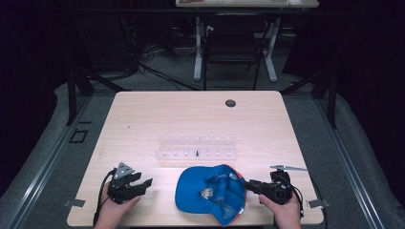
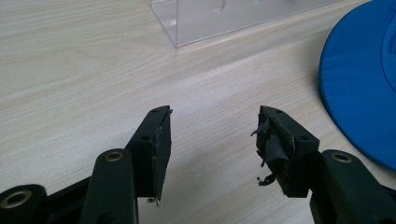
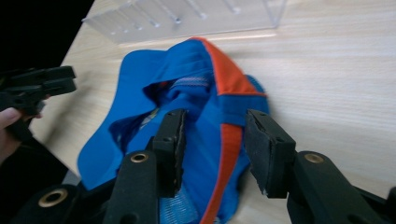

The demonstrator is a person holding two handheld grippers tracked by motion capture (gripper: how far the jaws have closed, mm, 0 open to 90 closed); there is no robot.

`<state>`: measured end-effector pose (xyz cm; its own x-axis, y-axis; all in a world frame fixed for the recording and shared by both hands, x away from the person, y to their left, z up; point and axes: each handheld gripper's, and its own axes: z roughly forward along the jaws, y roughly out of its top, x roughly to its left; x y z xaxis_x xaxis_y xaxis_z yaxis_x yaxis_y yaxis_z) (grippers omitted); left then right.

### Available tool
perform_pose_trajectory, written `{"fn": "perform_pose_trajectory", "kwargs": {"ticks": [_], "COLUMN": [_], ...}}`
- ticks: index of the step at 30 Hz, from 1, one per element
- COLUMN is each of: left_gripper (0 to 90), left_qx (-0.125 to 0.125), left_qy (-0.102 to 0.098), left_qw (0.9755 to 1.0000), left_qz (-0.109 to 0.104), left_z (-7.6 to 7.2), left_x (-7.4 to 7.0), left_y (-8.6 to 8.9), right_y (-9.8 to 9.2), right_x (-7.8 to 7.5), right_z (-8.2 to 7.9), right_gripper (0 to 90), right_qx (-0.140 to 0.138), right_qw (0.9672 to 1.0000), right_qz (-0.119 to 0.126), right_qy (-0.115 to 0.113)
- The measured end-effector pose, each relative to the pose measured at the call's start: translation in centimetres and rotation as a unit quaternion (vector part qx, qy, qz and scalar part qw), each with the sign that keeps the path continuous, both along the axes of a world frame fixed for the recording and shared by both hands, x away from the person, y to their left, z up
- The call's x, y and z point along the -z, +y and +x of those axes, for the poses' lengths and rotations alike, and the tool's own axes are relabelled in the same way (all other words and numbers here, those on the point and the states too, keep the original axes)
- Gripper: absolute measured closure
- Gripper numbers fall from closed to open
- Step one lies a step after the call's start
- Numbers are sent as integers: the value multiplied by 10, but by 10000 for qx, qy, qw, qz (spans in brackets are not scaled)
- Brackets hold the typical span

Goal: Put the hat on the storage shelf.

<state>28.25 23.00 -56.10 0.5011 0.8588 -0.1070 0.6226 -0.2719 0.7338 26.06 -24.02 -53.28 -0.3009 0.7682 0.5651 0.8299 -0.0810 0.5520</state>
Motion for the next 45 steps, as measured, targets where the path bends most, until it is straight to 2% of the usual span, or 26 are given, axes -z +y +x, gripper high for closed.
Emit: {"fn": "perform_pose_trajectory", "kwargs": {"ticks": [2,5,6,13,21,23,30,32,36,37,41,45], "left_gripper": [451,451,451,451,451,451,451,452,456,458,459,460], "left_qx": [0,10,18,51,114,129,134,123,96,123,136,131], "left_qy": [24,22,25,17,42,32,47,42,35,42,47,42], "left_qw": [10000,10000,10000,10000,9999,9999,9999,9999,9999,9999,9999,9999], "left_qz": [-13,-2,9,26,41,40,45,33,73,57,62,71], "left_z": [0,1,1,3,6,6,7,7,7,7,7,7], "left_x": [0,1,1,2,1,2,2,2,2,2,2,2], "left_y": [-1,-2,-2,-4,-7,-7,-8,-8,-8,-8,-8,-8], "right_y": [0,-1,-2,-9,-6,-3,1,0,-2,-2,-6,-7], "right_x": [1,5,7,19,28,30,31,30,28,28,26,24], "right_z": [0,1,1,0,0,0,0,0,-1,-2,-2,-3], "right_gripper": [582,582,582,587,612,627,671,709,710,710,714,735], "right_qx": [-77,-43,29,-80,-249,-334,-506,-552,-564,-491,-566,-549], "right_qw": [9999,9994,9991,9963,9933,9916,9904,9898,9892,9894,9877,9875], "right_qz": [66,188,213,449,497,558,608,693,813,875,1039,1086], "right_qy": [76,283,369,734,1013,1117,1131,1119,1081,1054,1018,1003]}}
